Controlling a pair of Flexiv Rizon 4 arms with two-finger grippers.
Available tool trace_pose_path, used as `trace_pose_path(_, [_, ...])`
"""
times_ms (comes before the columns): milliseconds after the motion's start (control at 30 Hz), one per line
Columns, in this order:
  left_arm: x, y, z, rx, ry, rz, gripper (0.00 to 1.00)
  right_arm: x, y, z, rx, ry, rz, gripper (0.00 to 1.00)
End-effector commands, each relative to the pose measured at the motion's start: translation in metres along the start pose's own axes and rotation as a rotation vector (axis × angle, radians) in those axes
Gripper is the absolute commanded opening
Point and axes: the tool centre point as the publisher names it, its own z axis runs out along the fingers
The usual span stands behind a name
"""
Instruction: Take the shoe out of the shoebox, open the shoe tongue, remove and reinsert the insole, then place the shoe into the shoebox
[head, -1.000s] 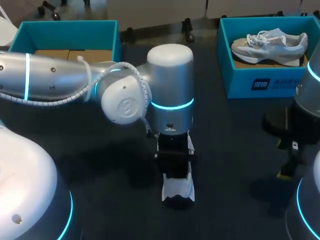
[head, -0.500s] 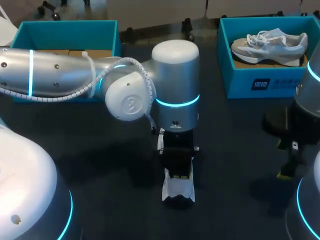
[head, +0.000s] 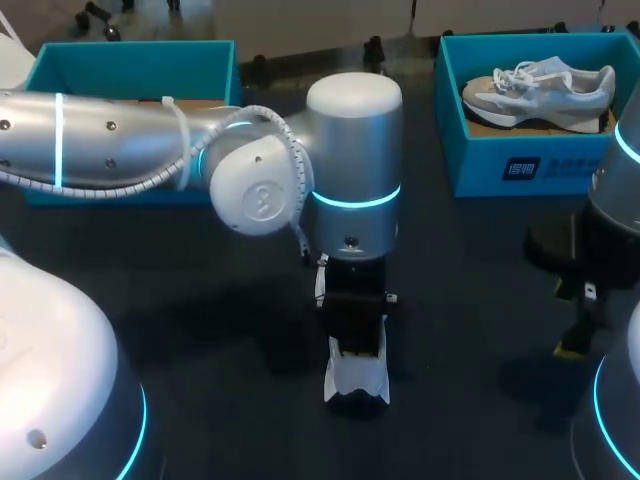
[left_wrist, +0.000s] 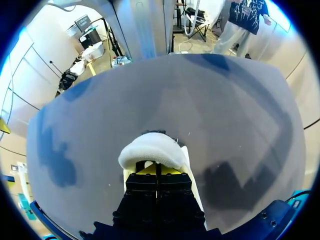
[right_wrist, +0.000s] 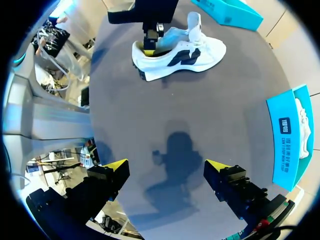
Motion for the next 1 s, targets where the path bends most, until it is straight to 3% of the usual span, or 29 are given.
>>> trace_pose_path(33, [-0.003,0.008,0.011,0.011,0.007,-0.004,0.00,0.001,-0.001,0.001,-0.001,-0.002,0.000,1.00])
trace_pose_path(467, [0.001,0.018,0.028,0.007,0.009,-0.027,0.00,0.001,-0.001,0.001,-0.001,-0.002,0.000,1.00])
trace_pose_path(800, [0.002,0.011,-0.009,-0.009,-0.005,-0.002,0.00,0.001,-0.001,0.001,-0.001,-0.002,0.000,1.00])
trace_pose_path(1000, [0.003,0.009,-0.014,-0.006,-0.006,0.007,0.00,0.001,-0.001,0.001,-0.001,-0.002,0.000,1.00])
